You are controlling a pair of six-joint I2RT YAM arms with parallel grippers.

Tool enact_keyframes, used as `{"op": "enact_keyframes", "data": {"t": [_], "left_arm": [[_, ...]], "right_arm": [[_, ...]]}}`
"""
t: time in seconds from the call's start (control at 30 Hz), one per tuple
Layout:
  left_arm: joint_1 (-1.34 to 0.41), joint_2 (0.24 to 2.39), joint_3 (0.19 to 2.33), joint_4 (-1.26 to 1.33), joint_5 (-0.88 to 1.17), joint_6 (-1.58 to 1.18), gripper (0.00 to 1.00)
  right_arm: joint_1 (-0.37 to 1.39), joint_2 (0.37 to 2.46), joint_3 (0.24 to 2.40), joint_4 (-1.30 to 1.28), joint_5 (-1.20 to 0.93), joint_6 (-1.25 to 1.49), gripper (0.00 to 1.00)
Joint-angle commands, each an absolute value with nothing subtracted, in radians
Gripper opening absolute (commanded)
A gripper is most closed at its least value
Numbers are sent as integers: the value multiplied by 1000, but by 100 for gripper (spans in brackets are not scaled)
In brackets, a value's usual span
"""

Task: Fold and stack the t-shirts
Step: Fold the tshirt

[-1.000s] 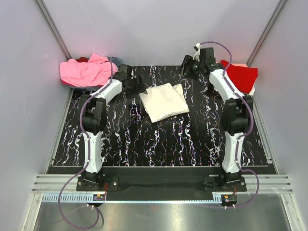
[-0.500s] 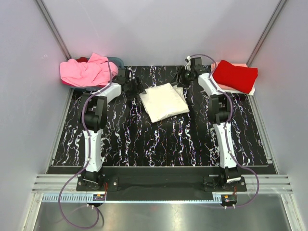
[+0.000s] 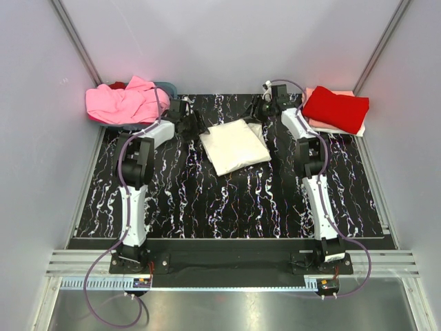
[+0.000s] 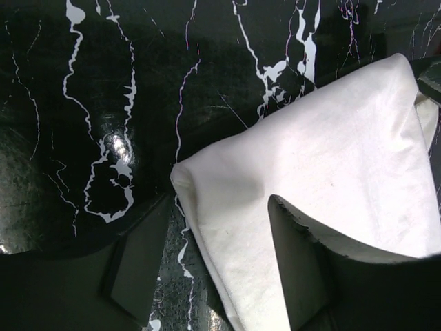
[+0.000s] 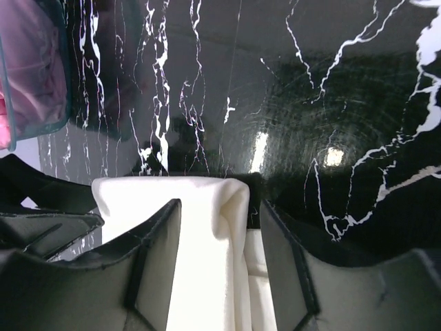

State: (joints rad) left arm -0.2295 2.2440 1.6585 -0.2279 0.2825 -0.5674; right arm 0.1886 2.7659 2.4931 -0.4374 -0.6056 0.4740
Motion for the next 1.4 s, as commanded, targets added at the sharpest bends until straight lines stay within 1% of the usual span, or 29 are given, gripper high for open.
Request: {"op": "enact_keyframes", "data": {"t": [0.0,0.07,0.1,0.13,0.2,0.23,0.3,0.33,0.4,0.43,0.47,0.57,0.8,1.07,1.2,1.27,1.37], "left_arm": [[-229,2278,1697,-202,293,-548,62],[-229,2289,1713,-207,299,-548,60],[-229,2293,1716,-209,299,-548,57],[-229,2295,1721,-210,299,-548,55],[-229,2299,1730,-215,302,-551,49],[-229,2306,1733,-216,304,-549,44],[-229,2312,1749,-225,301,-549,34],[-229,2315,1755,-224,302,-548,26],[-229,2316,1764,-224,302,-548,17],[-229,2315,1767,-219,304,-548,9],[-229,2313,1767,-219,307,-548,7],[-229,2286,1744,-192,317,-543,6],[-232,2140,1628,-68,336,-522,6],[-245,2028,1555,-11,359,-497,7],[-253,2055,1588,-2,399,-514,8],[-262,2080,1646,-6,420,-514,8],[-279,2124,1723,-32,446,-509,9]], "right_arm": [[192,2786,2536,-379,-670,511,53],[192,2801,2545,-373,-679,529,50],[195,2809,2548,-371,-695,532,47],[196,2813,2562,-373,-698,538,42],[201,2821,2563,-371,-695,537,36],[206,2819,2556,-359,-693,537,33],[207,2809,2540,-341,-693,537,24],[209,2803,2519,-312,-698,544,22],[210,2777,2497,-290,-701,545,17],[209,2764,2470,-273,-701,543,16],[209,2737,2456,-265,-703,538,14],[209,2663,2382,-232,-706,517,14],[209,2494,2220,-190,-736,483,14],[210,2310,2082,-247,-661,404,15],[207,2250,2017,-284,-585,358,14],[201,2231,1990,-294,-560,345,14],[190,2212,1973,-311,-549,328,7]]}}
